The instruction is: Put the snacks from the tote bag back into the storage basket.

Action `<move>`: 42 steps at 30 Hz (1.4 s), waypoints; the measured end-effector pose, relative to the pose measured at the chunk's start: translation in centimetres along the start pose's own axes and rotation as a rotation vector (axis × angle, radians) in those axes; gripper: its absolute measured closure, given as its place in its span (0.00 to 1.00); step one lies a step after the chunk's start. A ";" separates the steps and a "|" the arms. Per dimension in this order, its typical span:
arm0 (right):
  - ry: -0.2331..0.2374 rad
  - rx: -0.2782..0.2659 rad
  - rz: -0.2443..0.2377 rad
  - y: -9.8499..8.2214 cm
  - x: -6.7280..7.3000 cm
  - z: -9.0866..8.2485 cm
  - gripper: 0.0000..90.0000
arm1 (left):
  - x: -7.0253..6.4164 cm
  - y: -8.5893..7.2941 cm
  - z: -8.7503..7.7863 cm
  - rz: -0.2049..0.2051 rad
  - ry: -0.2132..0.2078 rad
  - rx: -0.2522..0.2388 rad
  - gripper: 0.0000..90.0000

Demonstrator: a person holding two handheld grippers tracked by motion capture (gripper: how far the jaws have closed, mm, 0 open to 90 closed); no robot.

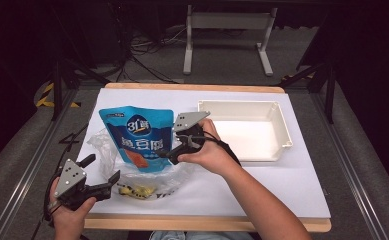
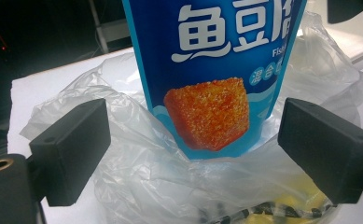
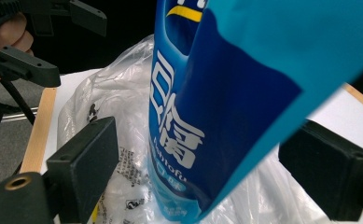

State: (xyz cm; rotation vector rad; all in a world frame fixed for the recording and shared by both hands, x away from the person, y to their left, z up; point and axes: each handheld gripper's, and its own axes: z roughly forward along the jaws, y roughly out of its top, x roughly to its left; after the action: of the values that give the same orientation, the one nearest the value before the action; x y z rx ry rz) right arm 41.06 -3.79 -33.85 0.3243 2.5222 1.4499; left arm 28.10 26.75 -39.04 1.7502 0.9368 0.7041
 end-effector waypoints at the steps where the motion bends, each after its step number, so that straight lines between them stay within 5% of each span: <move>1: 0.001 0.003 -0.001 0.0 0.0 0.2 0.14 | 0.0 0.0 0.0 0.000 0.000 0.000 0.11; 17: 0.007 0.007 -0.035 -0.8 0.4 3.1 0.13 | 0.1 0.0 0.0 0.000 -0.001 0.001 0.11; 27: -0.006 0.056 -0.083 -1.9 0.9 5.2 0.15 | 0.1 -0.1 0.1 -0.003 -0.002 0.002 0.11; 31: -0.016 0.072 -0.091 -2.3 0.8 5.5 0.22 | 0.1 -0.1 0.1 -0.002 -0.003 0.006 0.11; 34: -0.023 0.104 -0.129 -2.6 0.8 5.7 0.38 | 0.1 -0.1 0.2 -0.003 -0.004 0.006 0.11; 42: -0.017 0.107 -0.075 -2.8 0.8 5.6 0.50 | 0.0 -0.1 0.3 -0.001 -0.006 0.009 0.11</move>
State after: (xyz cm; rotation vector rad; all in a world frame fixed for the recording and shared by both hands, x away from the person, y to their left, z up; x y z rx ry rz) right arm 41.75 -0.34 -39.09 0.2549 2.5749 1.2821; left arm 28.26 26.60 -39.25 1.7587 0.9384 0.6945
